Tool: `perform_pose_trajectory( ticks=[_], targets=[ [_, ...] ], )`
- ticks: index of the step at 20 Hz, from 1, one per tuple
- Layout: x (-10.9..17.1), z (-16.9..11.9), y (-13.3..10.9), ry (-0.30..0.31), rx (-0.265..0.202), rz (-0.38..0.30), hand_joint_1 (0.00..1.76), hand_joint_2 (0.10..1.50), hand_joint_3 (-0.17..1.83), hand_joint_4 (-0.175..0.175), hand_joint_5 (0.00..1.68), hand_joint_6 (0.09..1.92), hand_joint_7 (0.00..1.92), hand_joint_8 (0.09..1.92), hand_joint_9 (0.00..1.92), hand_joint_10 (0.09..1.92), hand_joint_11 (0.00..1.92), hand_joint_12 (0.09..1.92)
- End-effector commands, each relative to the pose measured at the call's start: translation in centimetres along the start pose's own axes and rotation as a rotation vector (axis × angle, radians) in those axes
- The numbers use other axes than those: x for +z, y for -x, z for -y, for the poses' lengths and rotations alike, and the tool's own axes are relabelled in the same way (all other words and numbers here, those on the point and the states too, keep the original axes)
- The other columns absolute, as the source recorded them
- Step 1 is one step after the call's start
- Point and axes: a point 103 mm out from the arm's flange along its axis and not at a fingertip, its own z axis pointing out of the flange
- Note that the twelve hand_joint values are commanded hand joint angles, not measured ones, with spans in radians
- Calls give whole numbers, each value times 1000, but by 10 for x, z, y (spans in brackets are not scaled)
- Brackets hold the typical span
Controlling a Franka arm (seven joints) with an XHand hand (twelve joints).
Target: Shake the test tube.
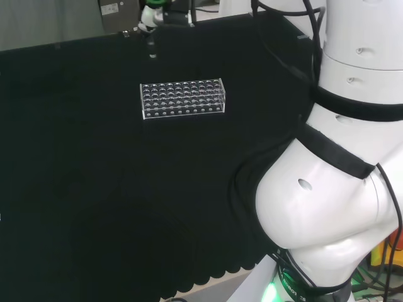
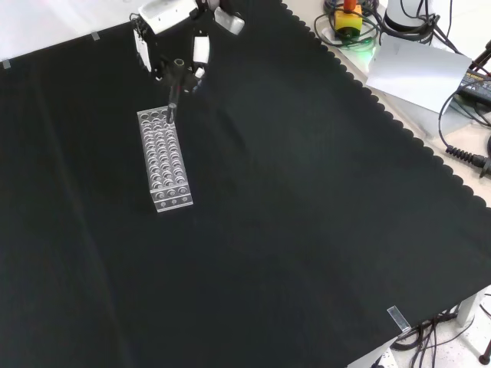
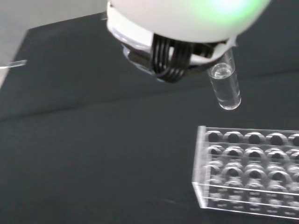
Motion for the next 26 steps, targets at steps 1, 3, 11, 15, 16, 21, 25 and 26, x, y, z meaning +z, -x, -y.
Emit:
perform_pose_trajectory(
  ticks=[1, 3, 11, 15, 16, 21, 25, 26],
  targets=[
    [7, 1, -39, -39, -87, 13, 1439, 555, 746, -175, 1335, 544, 1415, 625, 1362, 467, 1226, 960],
    [8, 1, -28, -49, -63, 43, 1439, 555, 746, -175, 1336, 543, 1415, 625, 1362, 467, 1227, 960],
    [-1, 6, 64, -14, 107, 107, 1439, 555, 746, -175, 1336, 542, 1416, 623, 1362, 465, 1226, 961],
    [-11, 12, 112, 0, 192, 135, 1439, 555, 746, -175, 1337, 541, 1416, 622, 1363, 464, 1226, 961],
    [-14, 13, 124, 3, 212, 141, 1439, 555, 745, -175, 1337, 541, 1416, 622, 1363, 464, 1226, 961],
    [-24, 19, 170, 22, 302, 181, 1439, 555, 745, -175, 1337, 540, 1417, 622, 1363, 463, 1226, 961],
    [-26, 21, 180, 31, 322, 175, 1439, 555, 745, -175, 1337, 540, 1417, 621, 1363, 463, 1225, 962],
    [-26, 21, 179, 33, 320, 168, 1439, 556, 745, -175, 1337, 540, 1417, 621, 1363, 463, 1225, 962]
  ],
)
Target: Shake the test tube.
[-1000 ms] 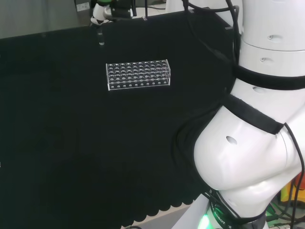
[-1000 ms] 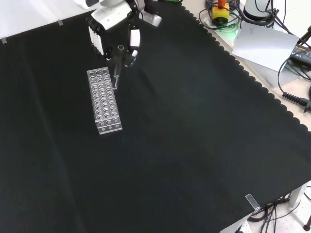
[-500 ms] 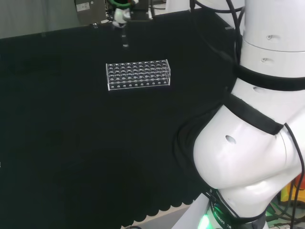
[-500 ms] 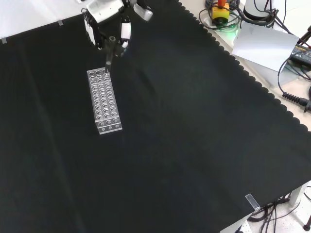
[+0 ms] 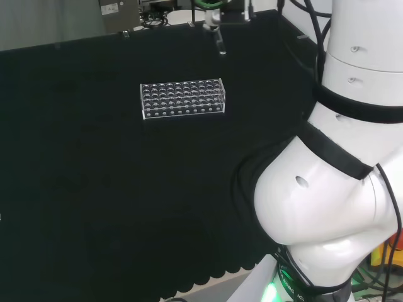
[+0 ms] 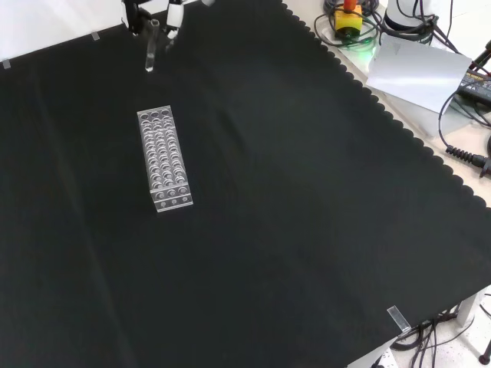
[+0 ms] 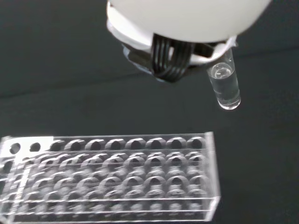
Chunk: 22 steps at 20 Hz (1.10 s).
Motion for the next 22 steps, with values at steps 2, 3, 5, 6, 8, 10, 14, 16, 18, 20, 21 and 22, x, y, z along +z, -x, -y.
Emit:
perform_pose_trajectory(
  ticks=[2, 3, 5, 6, 8, 10, 14, 16, 18, 20, 21, 22],
  targets=[
    [1, 0, 6, 9, 16, -15, 1439, 556, 744, -175, 1337, 539, 1417, 620, 1363, 463, 1224, 962],
    [2, 0, 0, 8, 5, -18, 1439, 556, 744, -175, 1337, 539, 1417, 620, 1363, 463, 1224, 962],
    [4, 2, -15, 0, -18, -24, 1439, 556, 744, -175, 1337, 539, 1417, 620, 1363, 463, 1224, 962],
    [5, 2, -23, -5, -29, -28, 1439, 556, 744, -175, 1337, 539, 1417, 620, 1363, 463, 1224, 962],
    [8, 5, -47, -17, -66, -42, 1439, 556, 744, -175, 1338, 538, 1417, 620, 1363, 462, 1224, 963],
    [10, 8, -73, -32, -106, -61, 1439, 556, 744, -175, 1338, 538, 1417, 620, 1363, 462, 1224, 963],
    [11, 17, -118, -55, -193, -101, 1439, 556, 743, -175, 1338, 538, 1417, 620, 1363, 462, 1223, 964],
    [9, 23, -140, -62, -240, -122, 1439, 556, 743, -175, 1338, 538, 1417, 620, 1363, 461, 1223, 964],
    [8, 29, -160, -65, -281, -146, 1439, 556, 743, -175, 1338, 538, 1417, 620, 1363, 461, 1223, 964],
    [6, 34, -178, -71, -308, -156, 1439, 556, 742, -175, 1338, 537, 1417, 619, 1363, 461, 1223, 964],
    [5, 37, -186, -73, -310, -145, 1439, 557, 742, -175, 1338, 537, 1417, 619, 1363, 461, 1223, 965],
    [4, 40, -196, -77, -325, -135, 1439, 557, 742, -175, 1338, 537, 1417, 619, 1363, 461, 1222, 965]
  ],
)
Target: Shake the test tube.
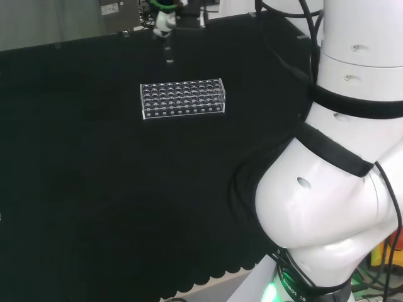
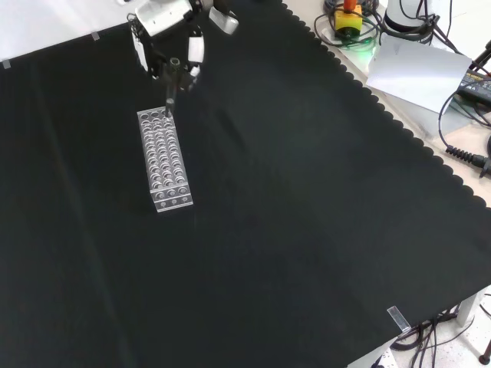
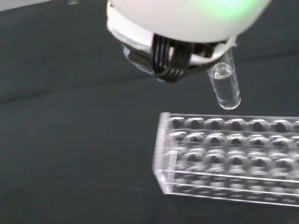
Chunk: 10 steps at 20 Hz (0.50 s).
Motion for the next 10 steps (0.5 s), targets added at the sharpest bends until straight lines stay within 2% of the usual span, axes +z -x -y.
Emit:
perform_pose_trajectory(
  ticks=[1, 4, 6, 8, 10],
  targets=[
    [5, 5, -66, -33, -103, -7, 1439, 557, 742, -175, 1338, 537, 1417, 619, 1363, 461, 1222, 965],
    [4, 6, -80, -38, -135, -24, 1439, 557, 742, -175, 1338, 537, 1418, 619, 1363, 461, 1221, 965],
    [3, 6, -82, -38, -136, -21, 1439, 557, 742, -175, 1338, 537, 1418, 618, 1363, 461, 1221, 965],
    [1, 5, -69, -35, -122, -15, 1439, 557, 741, -175, 1338, 537, 1418, 618, 1363, 461, 1220, 965],
    [0, 3, -48, -30, -89, 8, 1439, 557, 741, -175, 1338, 536, 1418, 618, 1363, 460, 1220, 965]
  ],
)
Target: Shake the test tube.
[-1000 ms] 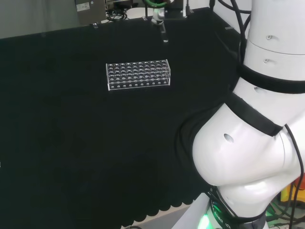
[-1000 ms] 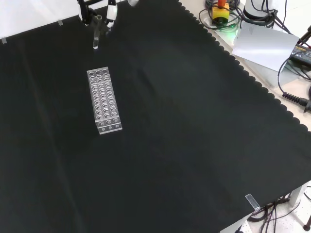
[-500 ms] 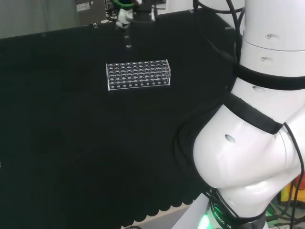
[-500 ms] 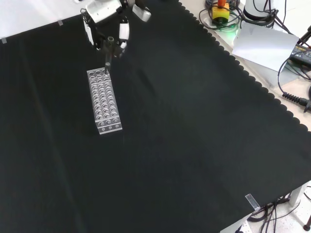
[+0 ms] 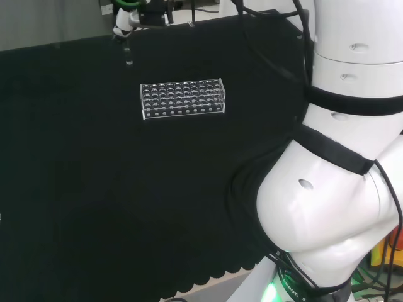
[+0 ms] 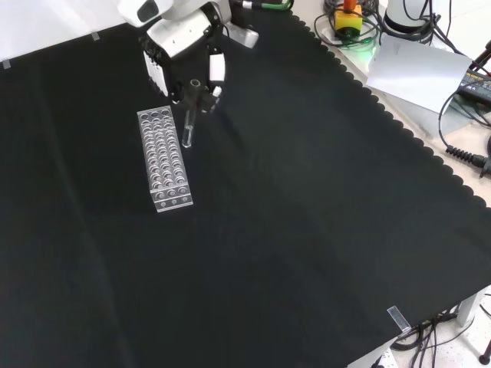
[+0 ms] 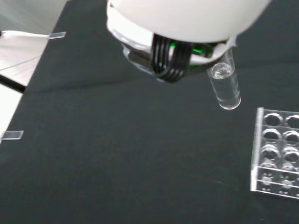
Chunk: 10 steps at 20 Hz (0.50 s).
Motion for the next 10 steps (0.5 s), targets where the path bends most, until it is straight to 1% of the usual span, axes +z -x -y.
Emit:
perform_pose_trajectory(
  ticks=[1, 4, 6, 10],
  targets=[
    [-2, 3, 41, -3, 62, 36, 1439, 557, 741, -175, 1338, 536, 1418, 618, 1363, 460, 1219, 965],
    [-5, 7, 88, 11, 141, 70, 1439, 558, 741, -175, 1338, 536, 1418, 618, 1362, 460, 1219, 965],
    [-9, 13, 120, 27, 187, 76, 1439, 558, 741, -175, 1338, 536, 1418, 618, 1362, 460, 1218, 965],
    [-18, 25, 178, 29, 288, 135, 1439, 558, 740, -175, 1338, 536, 1418, 618, 1362, 460, 1218, 965]
  ],
)
